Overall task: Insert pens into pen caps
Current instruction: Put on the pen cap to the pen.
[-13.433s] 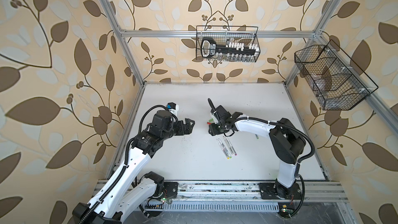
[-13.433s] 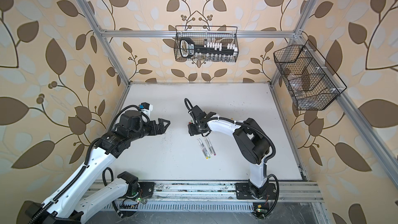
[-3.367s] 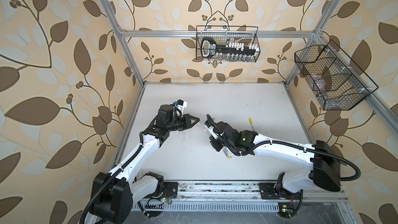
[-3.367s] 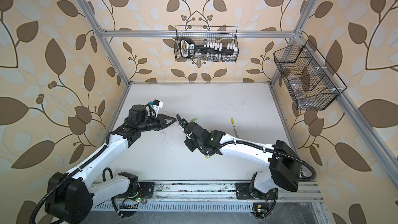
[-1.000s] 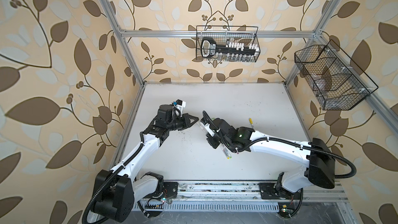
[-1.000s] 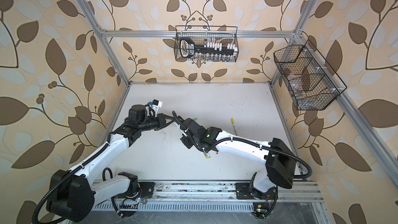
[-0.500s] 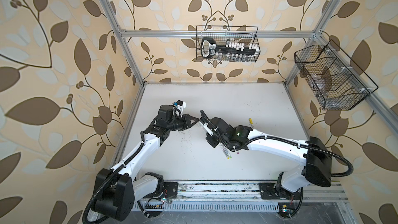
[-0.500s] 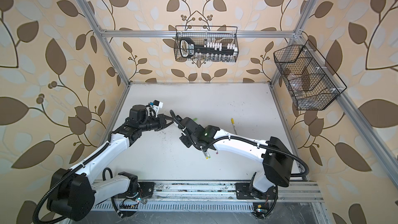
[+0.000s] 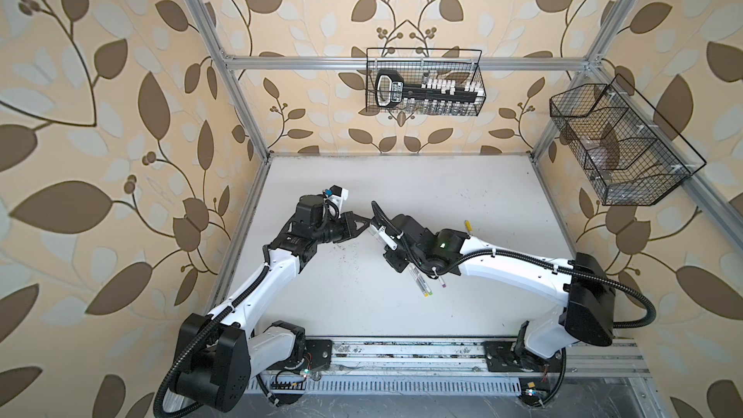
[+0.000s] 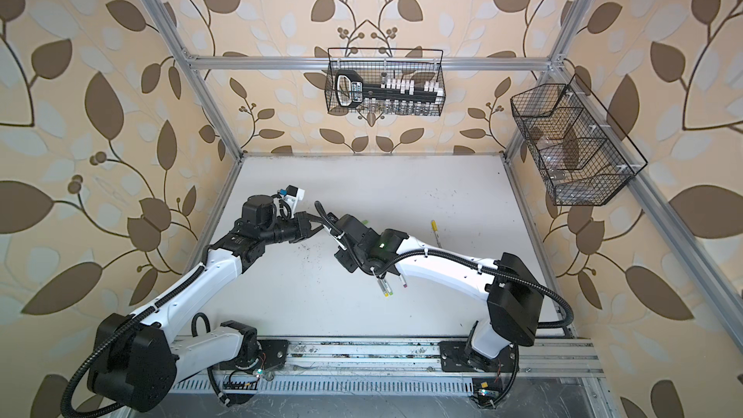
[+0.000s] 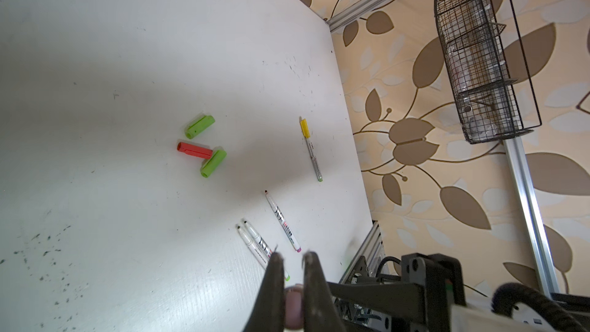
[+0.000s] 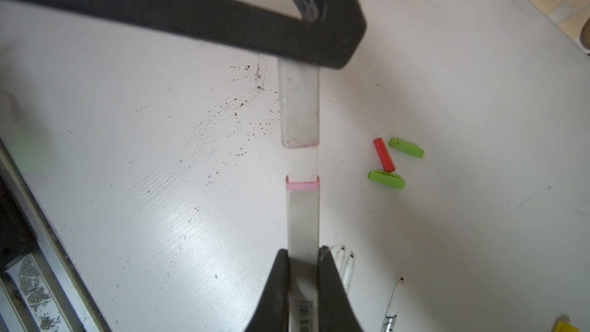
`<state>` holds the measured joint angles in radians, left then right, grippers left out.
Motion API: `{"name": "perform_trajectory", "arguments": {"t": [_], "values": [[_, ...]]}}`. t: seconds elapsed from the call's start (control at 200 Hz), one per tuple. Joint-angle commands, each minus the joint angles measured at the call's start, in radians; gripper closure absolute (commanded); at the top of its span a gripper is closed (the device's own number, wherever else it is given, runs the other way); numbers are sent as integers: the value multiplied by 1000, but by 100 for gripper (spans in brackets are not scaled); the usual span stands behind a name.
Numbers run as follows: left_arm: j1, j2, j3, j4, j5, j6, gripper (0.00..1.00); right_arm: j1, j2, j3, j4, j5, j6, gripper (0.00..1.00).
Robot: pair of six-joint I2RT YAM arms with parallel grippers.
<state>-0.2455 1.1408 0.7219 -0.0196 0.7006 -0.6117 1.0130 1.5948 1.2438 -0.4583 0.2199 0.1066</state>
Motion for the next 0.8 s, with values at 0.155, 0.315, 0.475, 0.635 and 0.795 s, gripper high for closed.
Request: {"name": "perform_trajectory", "arguments": {"t": [0.155,0.315,0.475,0.635,0.795], "values": [[-23,13,19,17,145,-20,100,1,4,51,113,-9,-27,87],[-23,36,37,-9,171,1,100,7,-13,32,124,-1,-39,87],[-29,52,39,-35,181,30,100,6,-41,8,142,8,-44,87],[-50,53,42,-68,148,56,100,7,-62,2,146,16,-39,87],[-64,62,36,-59,143,48,100,7,-82,-24,172,21,-26,88]]}}
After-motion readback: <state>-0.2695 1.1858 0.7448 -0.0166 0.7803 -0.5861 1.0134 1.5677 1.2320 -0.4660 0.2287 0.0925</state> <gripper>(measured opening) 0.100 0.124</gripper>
